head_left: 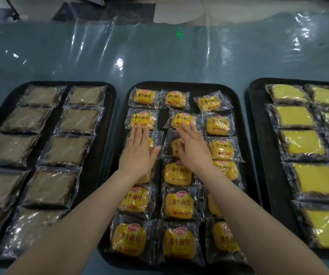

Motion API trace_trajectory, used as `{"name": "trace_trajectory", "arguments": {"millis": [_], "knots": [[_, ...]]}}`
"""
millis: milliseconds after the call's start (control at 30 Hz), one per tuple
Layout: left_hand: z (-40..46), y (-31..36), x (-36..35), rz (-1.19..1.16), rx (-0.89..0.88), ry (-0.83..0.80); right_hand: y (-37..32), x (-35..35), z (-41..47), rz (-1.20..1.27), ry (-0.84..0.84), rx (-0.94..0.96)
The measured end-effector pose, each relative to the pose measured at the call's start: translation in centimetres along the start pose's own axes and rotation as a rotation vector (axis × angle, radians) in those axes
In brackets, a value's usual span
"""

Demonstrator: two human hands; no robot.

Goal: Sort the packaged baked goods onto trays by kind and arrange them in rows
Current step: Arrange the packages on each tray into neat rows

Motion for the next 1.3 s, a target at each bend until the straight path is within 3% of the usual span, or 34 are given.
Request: {"name": "trace_trajectory", "arguments": {"millis": [200,333,633,867,1300], "knots": [[4.8,-0.5,-0.1,0.034,0.047,-0.061,1.5,-2.1,4.1,-0.120,-0.110,-0.102],[5.6,-0.8,-1.0,0.042,0.026,-0.126,0.9,-2.9,4.4,-0.083,-0.114,-0.038],[6.1,-0.6,-0.7,0.034,0.013,0.004,0.8,-3.1,6.9,-0.114,-0.053,-0.016],[8.2,-0.2,-0.2,-0.020,0.001,0.074,0.8,-4.6,11.4,-0.130,-0.136,-0.018],[7.7,-0.2,1.5,-0.100,-0.006,0.082,1.8,-3.8,10.5,-0.147,-0.022,-0.097]]}}
Point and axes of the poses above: each hand's wrist, its own z-axis towards the middle knuckle, its own x-axis out of the back of the hand, y = z × x, the point moved 7 cm from there along z, towards the middle knuckle, and after that the axes turned 9 degrees about y, right-handed, at the moved point
